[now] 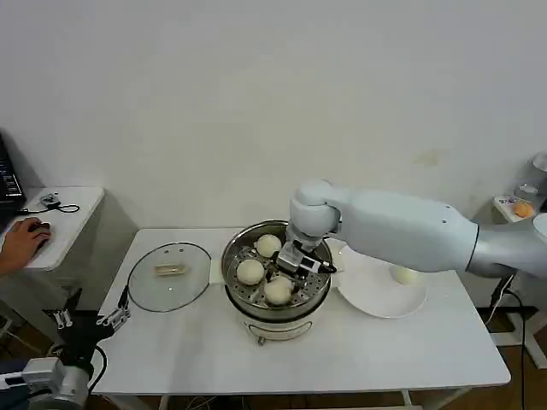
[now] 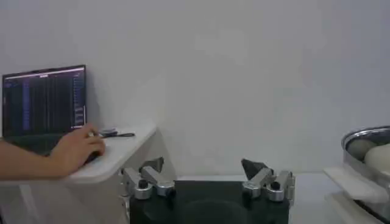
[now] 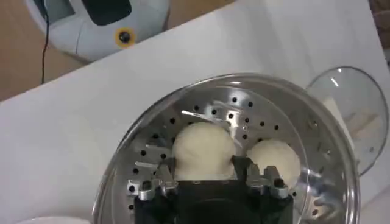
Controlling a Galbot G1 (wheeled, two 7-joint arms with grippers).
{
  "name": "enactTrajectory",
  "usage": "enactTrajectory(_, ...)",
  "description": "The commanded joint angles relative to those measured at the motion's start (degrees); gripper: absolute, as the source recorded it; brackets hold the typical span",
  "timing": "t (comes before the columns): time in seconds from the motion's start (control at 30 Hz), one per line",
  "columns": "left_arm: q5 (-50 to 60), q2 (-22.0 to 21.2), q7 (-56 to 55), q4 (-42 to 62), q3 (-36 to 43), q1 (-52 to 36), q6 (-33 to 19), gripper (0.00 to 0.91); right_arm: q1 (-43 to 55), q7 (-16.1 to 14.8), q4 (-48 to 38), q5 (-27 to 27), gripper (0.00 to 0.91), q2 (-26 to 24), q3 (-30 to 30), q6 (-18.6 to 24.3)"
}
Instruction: Take steamed baozi put them in steamer then cover it.
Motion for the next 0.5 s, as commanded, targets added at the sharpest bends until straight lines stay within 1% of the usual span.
enactTrajectory(0.03, 0.02, 0.11, 0.01, -0.21, -0.08, 0.03, 0.03, 0.907, 0.48, 0.72, 0.48, 1.14, 0.907, -0.23, -0.26, 0.86)
enactTrajectory(0.17, 0.04, 0.28, 0.05, -0.2, -0.15, -0.04, 0.04, 0.907, 0.94, 1.43, 1.12, 2.06, 0.907, -1.12, 0.56, 0.45)
enactTrajectory(0.23, -0.01, 0.63, 0.08, -0.21, -0.16, -0.24, 0.05, 0.907, 1.5, 1.89, 1.1, 3.49, 0.907, -1.95, 1.66, -0.2)
enactTrajectory(0.27, -0.02, 0.73, 0.09, -0.12, -0.16, -0.43, 0.07, 0.907, 1.94, 2.53, 0.72, 4.5, 0.907, -2.65, 2.54, -0.62)
enactTrajectory(0.3, -0.04, 0.85, 0.08, -0.03, -0.16, -0.57, 0.09, 0.907, 2.14, 2.88, 0.34, 4.53, 0.907, -3.08, 3.16, -1.11)
enactTrajectory(0.33, -0.06, 0.97, 0.12, 0.01, -0.09, -0.74, 0.1, 0.907, 2.56, 4.23, -0.55, 4.58, 0.907, -4.31, 4.46, -2.28)
enactTrajectory(0.37, -0.07, 1.04, 0.14, 0.04, -0.05, -0.8, 0.1, 0.907, 2.61, 4.57, -0.81, 4.69, 0.907, -4.63, 4.59, -2.51)
enactTrajectory(0.43, 0.09, 1.24, 0.32, 0.13, 0.33, -0.95, 0.14, 0.907, 3.71, 5.49, -1.77, 7.66, 0.907, -7.47, 5.36, -7.1)
enactTrajectory(0.5, 0.33, 1.33, 0.49, 0.12, 0.68, -1.09, 0.2, 0.907, 4.02, 6.33, -2.22, 9.09, 0.907, -9.7, 6.11, -10.06)
